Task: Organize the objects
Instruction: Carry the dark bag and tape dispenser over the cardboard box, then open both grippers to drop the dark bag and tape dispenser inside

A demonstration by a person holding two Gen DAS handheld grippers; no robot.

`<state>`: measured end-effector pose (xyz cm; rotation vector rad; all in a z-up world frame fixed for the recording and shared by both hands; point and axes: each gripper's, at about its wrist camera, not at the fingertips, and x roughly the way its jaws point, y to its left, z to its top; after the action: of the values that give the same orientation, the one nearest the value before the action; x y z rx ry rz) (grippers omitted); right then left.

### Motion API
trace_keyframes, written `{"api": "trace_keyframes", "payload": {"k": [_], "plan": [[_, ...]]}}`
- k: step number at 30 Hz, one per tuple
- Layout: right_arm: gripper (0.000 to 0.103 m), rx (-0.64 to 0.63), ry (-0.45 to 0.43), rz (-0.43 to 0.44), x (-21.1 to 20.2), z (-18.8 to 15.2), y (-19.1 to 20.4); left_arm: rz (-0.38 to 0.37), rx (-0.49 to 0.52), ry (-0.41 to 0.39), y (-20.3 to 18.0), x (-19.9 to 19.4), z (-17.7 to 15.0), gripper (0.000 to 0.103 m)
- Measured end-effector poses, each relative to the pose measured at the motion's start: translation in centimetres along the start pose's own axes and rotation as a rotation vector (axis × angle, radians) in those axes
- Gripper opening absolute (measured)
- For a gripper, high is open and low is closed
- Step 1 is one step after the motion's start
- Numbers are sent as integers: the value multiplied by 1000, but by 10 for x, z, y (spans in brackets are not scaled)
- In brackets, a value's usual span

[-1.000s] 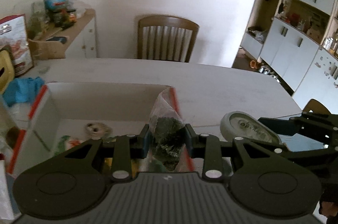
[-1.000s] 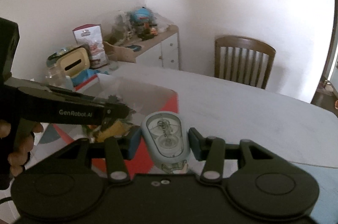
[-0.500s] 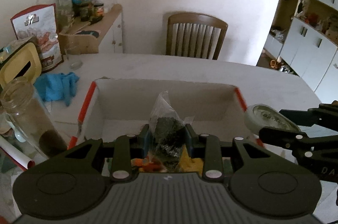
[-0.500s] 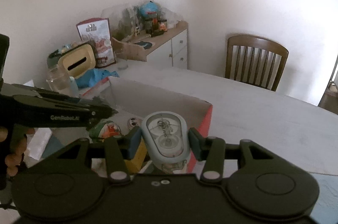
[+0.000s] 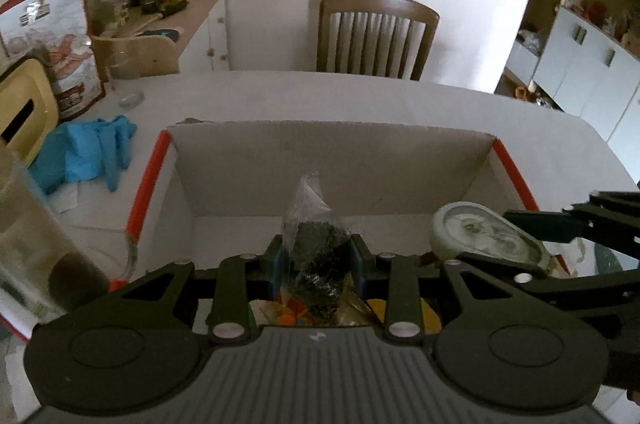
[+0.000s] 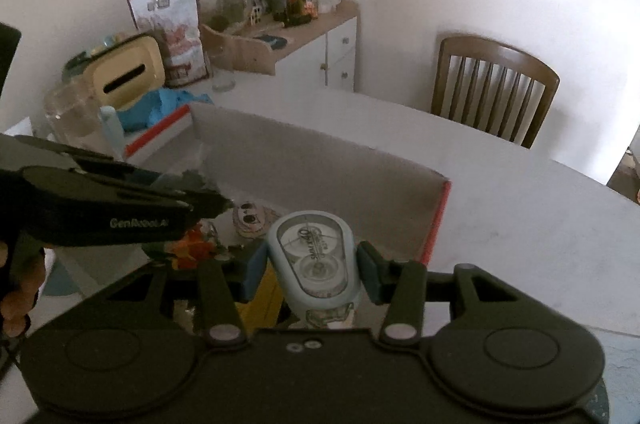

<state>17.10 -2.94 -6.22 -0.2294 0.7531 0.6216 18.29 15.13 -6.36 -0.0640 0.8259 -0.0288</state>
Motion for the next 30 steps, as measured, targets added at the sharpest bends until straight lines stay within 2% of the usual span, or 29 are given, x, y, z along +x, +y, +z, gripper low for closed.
{"api": "trace_keyframes", "payload": {"k": [8, 18, 26, 30], "plan": [[48, -24, 50, -17, 27, 0, 5, -3, 19, 43, -1, 24, -1, 32], [46, -46, 108, -18, 43, -5, 8, -19, 38, 133, -2, 44, -1, 32], [50, -58, 102, -5, 38, -6, 7, -16, 20, 160, 1, 46, -2, 33], [53, -69, 84, -5, 29, -7, 6, -6, 10, 144, 2, 40, -3, 40]]}}
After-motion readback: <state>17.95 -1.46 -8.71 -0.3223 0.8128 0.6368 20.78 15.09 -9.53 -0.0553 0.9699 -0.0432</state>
